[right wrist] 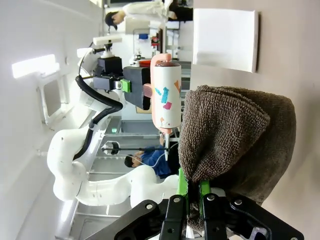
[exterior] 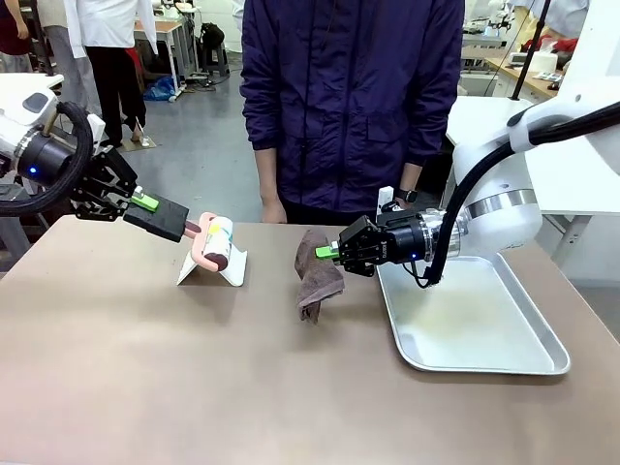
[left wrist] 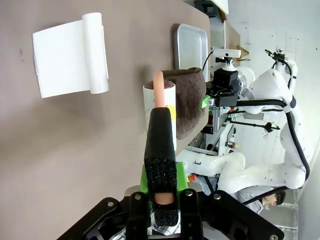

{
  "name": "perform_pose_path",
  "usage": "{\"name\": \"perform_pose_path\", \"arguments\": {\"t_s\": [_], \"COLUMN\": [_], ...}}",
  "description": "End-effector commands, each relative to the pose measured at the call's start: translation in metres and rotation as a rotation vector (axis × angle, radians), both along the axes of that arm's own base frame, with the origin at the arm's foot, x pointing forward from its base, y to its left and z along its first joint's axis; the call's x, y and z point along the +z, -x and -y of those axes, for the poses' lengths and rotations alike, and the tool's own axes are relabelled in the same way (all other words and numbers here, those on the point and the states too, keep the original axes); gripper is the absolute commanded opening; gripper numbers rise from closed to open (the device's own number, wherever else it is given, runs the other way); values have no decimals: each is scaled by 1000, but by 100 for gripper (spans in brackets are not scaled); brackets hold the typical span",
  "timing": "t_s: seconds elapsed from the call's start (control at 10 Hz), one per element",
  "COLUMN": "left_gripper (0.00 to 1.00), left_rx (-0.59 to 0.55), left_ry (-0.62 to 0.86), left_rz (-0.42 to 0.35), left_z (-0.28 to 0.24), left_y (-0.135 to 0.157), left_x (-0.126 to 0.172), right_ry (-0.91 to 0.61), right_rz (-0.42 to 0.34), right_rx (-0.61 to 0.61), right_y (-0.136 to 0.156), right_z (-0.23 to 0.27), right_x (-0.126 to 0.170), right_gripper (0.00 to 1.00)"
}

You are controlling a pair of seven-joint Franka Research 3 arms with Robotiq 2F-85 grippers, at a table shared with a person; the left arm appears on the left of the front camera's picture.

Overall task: Clean the surface of the table.
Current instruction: Return the Lint Roller and towel to their original positions.

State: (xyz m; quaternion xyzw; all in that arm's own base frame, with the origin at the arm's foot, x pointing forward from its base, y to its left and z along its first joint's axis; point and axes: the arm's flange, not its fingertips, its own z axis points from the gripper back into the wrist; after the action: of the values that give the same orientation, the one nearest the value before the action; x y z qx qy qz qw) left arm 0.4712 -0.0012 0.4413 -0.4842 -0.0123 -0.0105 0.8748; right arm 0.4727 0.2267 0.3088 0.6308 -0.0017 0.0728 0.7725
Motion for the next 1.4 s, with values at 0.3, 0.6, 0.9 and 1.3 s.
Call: {"name": "perform_pose_path", "arguments": {"t_s": [0.3,0.6,0.9,1.3], "left_gripper": [22,22,22,22], "left_rx": [-112,-165,-86,-22], "left_ry": [-104,-221,-269,-357], "left_rz": [110,108,34,7], "left_z": [20,50,73,96], "left_y": [-25,-54,-79,-106], "left_x": [32,41,32,15], "right_ry": [152,233,301,584], "right_rz": [26,-5,9,35], "right_rx": [-69,-72,-151,-115], "right_y": [-6,-9,-14,-22], "right_z": [-43,-63,-50,-23], "right_x": [5,-8,-6,7], "right_gripper": [10,10,10,10]}}
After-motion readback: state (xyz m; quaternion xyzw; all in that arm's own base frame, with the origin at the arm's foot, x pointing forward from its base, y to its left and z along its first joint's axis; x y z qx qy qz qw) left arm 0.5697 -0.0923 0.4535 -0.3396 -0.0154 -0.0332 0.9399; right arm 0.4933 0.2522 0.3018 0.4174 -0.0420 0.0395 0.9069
